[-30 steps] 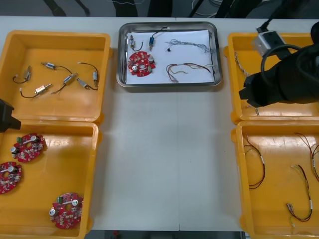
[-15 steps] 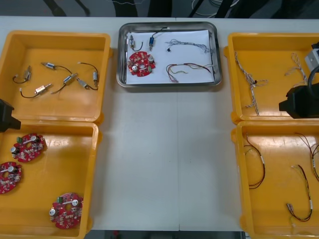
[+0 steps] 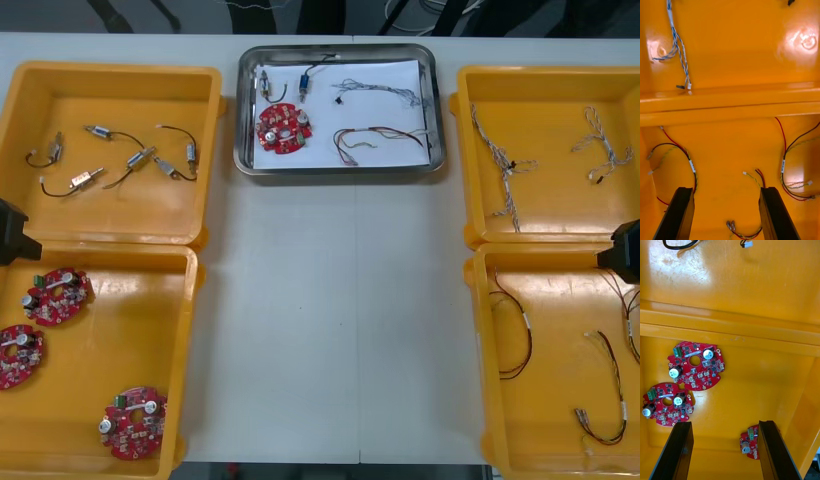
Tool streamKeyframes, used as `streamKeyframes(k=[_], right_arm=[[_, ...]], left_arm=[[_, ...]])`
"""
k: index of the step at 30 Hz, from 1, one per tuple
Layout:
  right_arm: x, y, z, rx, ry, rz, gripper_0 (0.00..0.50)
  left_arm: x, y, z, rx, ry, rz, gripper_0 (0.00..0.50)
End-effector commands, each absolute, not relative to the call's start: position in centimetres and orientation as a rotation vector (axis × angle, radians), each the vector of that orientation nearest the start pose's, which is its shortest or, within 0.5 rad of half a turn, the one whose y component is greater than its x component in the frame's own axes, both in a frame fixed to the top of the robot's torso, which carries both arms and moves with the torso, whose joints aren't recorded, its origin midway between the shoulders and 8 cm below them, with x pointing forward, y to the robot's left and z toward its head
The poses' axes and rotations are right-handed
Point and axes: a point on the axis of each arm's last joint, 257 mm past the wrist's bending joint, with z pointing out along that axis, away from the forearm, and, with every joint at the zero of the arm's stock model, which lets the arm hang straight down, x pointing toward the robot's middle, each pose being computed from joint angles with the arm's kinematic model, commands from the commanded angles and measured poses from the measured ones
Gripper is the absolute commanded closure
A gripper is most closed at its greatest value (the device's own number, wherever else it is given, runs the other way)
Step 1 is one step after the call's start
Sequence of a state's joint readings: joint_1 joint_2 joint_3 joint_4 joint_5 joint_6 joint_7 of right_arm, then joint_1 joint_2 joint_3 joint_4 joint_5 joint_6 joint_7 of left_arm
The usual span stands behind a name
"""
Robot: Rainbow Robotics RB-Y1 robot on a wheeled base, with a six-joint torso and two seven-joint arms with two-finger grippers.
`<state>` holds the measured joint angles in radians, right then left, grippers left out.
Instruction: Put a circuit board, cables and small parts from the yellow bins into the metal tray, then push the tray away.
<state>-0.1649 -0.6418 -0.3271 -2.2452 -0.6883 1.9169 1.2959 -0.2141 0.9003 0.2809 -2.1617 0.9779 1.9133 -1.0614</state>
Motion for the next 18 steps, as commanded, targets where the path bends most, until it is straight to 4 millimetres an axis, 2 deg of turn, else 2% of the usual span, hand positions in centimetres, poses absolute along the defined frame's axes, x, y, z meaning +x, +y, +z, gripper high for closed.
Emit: streamKeyframes(k=[1,18], right_arm=[[37.3,-38.33,-16.02,0.067,2.594,-0.093,0.0],[37.02,-38.06,-16.35,0.064,2.606,-0.078,0.0]], left_arm=[[37.11,38.78,-12.91,-0.164,2.675,0.046,0.0],[37.11,38.78,-12.91,-0.164,2.675,0.046,0.0]])
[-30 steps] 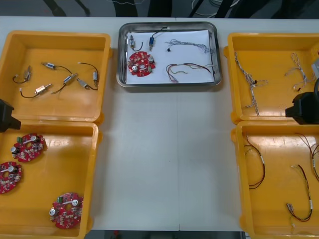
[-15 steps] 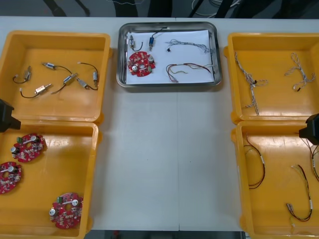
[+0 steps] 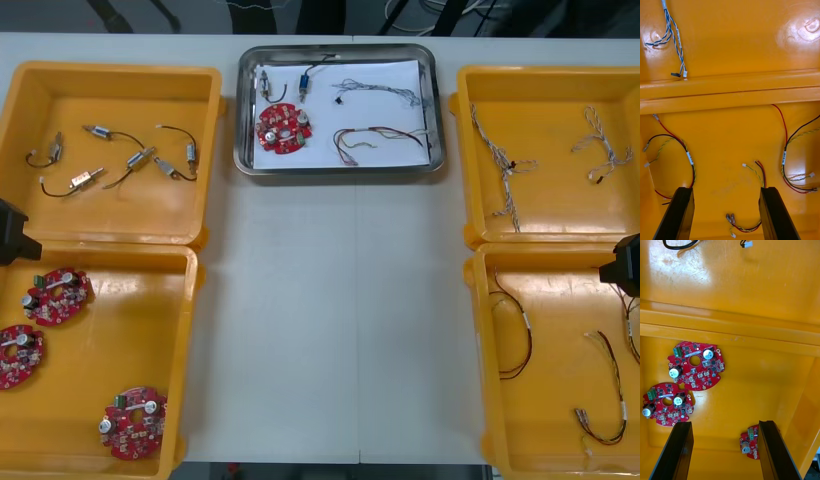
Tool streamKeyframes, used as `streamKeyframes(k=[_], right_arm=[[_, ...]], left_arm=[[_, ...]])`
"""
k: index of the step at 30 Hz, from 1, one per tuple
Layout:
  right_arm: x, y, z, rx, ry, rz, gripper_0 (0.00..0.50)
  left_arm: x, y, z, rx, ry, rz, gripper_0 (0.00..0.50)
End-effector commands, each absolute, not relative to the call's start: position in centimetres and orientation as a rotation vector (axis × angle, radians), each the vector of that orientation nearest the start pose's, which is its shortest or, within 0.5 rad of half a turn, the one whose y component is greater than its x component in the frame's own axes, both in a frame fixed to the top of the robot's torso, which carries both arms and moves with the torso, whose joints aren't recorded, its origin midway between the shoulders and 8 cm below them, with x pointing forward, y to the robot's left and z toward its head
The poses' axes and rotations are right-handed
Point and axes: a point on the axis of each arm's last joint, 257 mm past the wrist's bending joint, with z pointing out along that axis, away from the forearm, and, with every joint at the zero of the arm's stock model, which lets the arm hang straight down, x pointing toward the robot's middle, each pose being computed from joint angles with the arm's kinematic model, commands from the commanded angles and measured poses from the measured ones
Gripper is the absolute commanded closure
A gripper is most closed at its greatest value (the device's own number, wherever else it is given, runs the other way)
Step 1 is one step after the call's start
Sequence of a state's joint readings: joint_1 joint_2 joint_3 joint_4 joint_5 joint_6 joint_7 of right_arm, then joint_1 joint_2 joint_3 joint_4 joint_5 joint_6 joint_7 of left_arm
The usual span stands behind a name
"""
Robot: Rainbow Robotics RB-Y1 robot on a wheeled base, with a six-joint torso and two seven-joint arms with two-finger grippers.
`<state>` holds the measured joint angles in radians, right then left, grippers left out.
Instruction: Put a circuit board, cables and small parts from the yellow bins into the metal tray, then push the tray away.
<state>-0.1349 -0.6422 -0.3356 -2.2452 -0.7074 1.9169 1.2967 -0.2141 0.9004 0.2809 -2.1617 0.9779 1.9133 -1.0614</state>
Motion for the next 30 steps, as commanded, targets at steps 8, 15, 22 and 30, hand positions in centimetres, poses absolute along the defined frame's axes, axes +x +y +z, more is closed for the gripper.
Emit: streamKeyframes(k=[8,15,22,30], right_arm=[[37.02,-38.06,-16.35,0.064,2.606,-0.078,0.0],[37.02,-38.06,-16.35,0.064,2.606,-0.078,0.0],[37.02,-38.06,-16.35,0.064,2.606,-0.078,0.0],[37.02,-38.06,-16.35,0.064,2.606,-0.078,0.0]], left_arm=[[37.11,38.78,-12.91,-0.164,2.675,0.046,0.0],[37.11,38.78,-12.91,-0.164,2.675,0.046,0.0],[37.11,38.78,-12.91,-0.164,2.675,0.046,0.0],[37.11,38.78,-12.91,-0.164,2.675,0.046,0.0]])
